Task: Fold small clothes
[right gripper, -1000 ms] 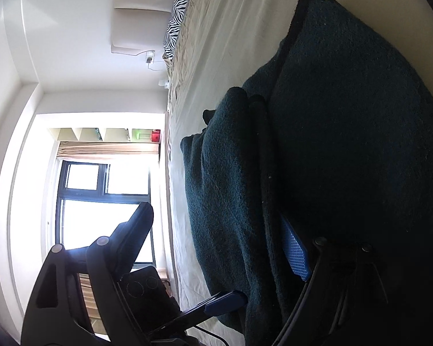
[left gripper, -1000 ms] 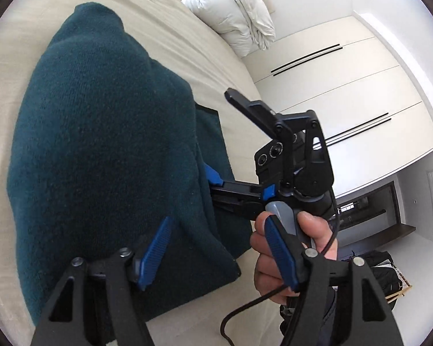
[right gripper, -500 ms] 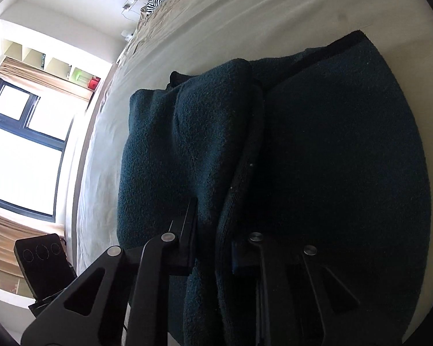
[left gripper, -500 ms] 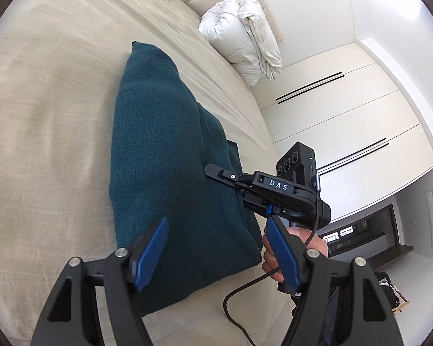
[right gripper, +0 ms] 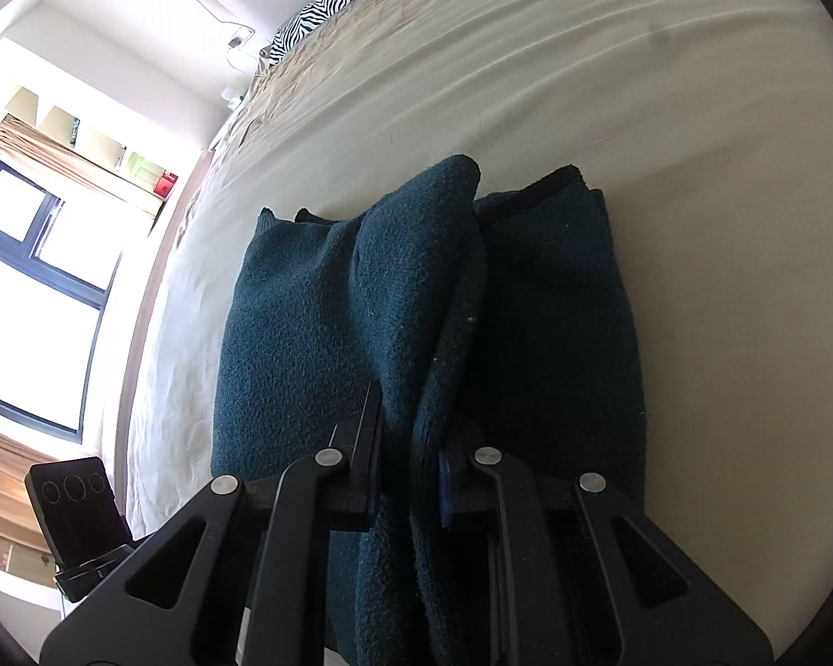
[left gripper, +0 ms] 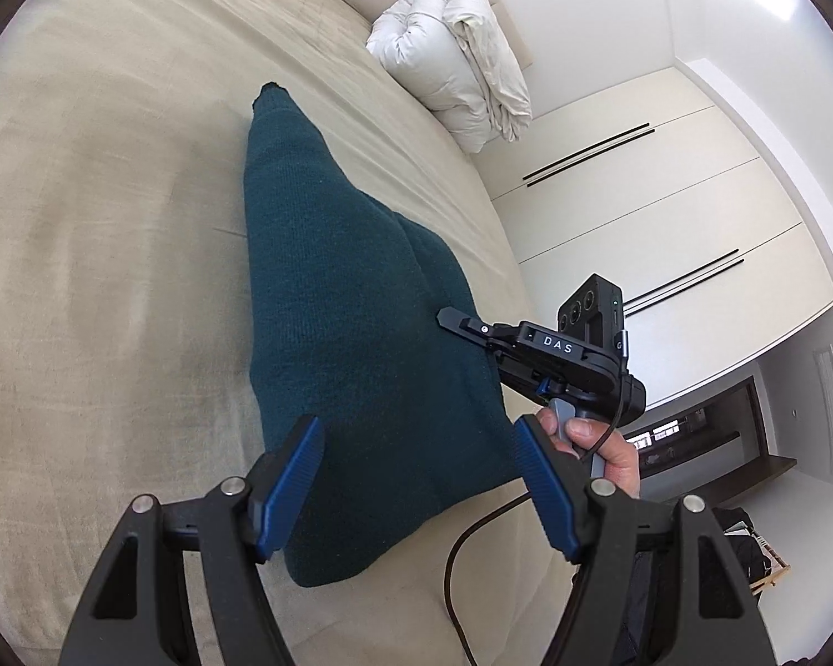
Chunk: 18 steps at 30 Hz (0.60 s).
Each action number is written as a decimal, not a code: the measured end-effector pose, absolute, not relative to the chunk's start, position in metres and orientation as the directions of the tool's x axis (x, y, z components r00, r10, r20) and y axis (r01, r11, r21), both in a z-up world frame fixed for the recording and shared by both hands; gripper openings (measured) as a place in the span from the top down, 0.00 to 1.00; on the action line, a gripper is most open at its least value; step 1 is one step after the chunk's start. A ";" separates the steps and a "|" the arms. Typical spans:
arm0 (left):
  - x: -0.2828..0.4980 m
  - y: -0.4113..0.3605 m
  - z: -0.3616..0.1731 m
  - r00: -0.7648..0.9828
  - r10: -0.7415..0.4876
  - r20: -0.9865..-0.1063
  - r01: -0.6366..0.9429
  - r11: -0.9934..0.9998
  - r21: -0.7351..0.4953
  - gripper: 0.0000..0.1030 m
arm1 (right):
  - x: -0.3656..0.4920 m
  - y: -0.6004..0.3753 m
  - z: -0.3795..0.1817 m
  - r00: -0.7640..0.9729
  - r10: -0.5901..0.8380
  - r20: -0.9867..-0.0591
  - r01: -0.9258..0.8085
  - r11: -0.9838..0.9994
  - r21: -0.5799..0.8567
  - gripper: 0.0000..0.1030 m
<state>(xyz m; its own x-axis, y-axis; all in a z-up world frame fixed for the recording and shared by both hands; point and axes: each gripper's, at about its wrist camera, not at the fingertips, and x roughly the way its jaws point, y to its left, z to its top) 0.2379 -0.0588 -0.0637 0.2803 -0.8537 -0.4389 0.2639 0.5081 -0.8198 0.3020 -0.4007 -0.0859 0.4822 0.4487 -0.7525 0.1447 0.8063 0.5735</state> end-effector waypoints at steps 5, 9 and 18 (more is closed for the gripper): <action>0.235 -0.065 -0.064 0.263 -0.856 -0.446 0.277 0.510 -0.815 0.30 | 0.287 -0.430 -0.075 0.475 0.411 -0.778 0.200 0.811 0.550 0.87; 0.234 -0.072 -0.064 0.249 -0.854 -0.456 0.285 0.515 -0.809 0.30 | 0.285 -0.440 -0.084 0.456 0.418 -0.785 0.227 0.799 0.557 0.87; 0.236 -0.076 -0.066 0.242 -0.839 -0.487 0.296 0.542 -0.786 0.30 | 0.266 -0.465 -0.088 0.501 0.462 -0.732 0.286 0.710 0.644 0.76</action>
<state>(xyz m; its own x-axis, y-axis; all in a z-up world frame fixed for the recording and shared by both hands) 0.2362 -0.0764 -0.0659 0.2421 -0.8389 -0.4874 0.2956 0.5423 -0.7865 0.2662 -0.4645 -0.0875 0.5007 0.4618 -0.7322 0.2864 0.7098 0.6436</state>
